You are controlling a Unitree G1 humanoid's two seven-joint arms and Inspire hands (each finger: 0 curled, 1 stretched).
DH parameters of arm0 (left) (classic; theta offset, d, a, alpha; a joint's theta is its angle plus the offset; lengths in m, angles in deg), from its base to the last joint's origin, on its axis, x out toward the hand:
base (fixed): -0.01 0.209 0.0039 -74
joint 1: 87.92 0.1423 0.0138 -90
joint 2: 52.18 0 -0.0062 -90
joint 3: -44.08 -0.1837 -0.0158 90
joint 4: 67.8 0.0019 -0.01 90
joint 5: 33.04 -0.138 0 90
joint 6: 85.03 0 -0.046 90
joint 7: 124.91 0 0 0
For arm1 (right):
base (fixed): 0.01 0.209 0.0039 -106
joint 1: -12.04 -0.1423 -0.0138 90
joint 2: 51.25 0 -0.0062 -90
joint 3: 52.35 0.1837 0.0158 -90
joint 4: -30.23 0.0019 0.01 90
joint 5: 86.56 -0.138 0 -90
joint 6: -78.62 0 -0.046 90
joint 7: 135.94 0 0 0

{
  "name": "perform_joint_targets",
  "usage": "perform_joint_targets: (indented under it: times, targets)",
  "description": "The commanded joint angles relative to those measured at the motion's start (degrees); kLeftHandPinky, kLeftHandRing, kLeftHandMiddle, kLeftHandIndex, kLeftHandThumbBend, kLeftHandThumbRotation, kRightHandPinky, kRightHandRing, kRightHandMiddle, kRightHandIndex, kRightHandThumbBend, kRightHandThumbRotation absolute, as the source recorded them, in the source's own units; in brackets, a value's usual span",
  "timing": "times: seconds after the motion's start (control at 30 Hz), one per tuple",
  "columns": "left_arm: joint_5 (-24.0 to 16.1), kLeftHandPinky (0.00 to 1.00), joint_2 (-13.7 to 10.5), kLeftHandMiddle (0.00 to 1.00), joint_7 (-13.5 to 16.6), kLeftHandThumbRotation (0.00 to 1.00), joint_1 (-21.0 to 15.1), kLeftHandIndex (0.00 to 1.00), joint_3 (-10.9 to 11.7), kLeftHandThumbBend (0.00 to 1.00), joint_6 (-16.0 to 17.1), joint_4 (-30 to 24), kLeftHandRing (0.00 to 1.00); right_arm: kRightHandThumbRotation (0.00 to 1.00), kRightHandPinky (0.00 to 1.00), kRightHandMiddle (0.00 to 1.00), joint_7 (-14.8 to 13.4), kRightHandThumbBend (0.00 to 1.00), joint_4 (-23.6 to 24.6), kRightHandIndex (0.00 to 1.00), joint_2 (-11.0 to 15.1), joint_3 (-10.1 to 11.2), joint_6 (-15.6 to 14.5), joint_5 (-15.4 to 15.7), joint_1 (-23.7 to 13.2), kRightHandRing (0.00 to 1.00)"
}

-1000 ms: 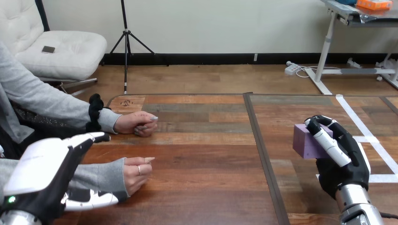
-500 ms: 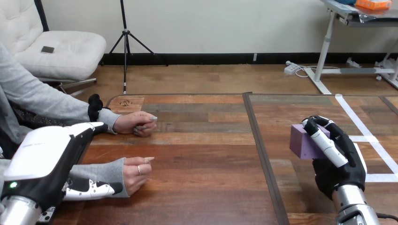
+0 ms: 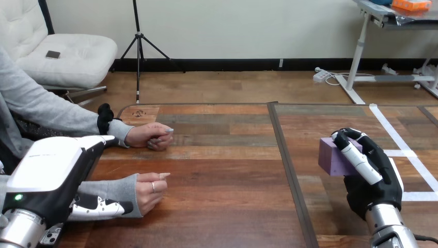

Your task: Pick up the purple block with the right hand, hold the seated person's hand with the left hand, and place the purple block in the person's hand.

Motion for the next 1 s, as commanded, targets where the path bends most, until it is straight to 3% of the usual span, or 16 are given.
perform_joint_targets:
  times: [0.0, 0.63, 0.83, 0.97]
  targets:
    - [-0.64, 0.74, -2.28, 0.82, 2.14, 0.41, -4.56, 0.8, -1.5, 1.0, 0.52, 2.13, 0.8, 0.0, 0.32, 0.42, 0.79, 0.85, 1.44, 0.42, 0.03, 0.47, 0.36, 0.13, -3.17, 0.38]
    - [-1.41, 0.72, -5.51, 0.78, 2.38, 0.35, -9.51, 0.76, -5.96, 1.0, 2.72, 8.11, 0.76, 0.0, 0.31, 0.41, 2.22, 0.84, 0.84, 0.42, 0.04, 0.96, 0.57, -0.4, -3.72, 0.36]
    - [-1.22, 0.72, -6.88, 0.77, 0.68, 0.31, -11.52, 0.76, -8.03, 1.0, 3.45, 10.75, 0.76, 0.0, 0.3, 0.41, 2.89, 0.85, 0.78, 0.42, -0.05, 1.28, 0.32, -0.92, -3.88, 0.36]
    - [-0.38, 0.73, -8.06, 0.78, -2.11, 0.29, -13.39, 0.77, -9.75, 1.0, 4.2, 12.99, 0.77, 0.0, 0.31, 0.42, 2.71, 0.85, 0.83, 0.42, 0.07, 1.23, 0.37, -0.43, -3.87, 0.36]
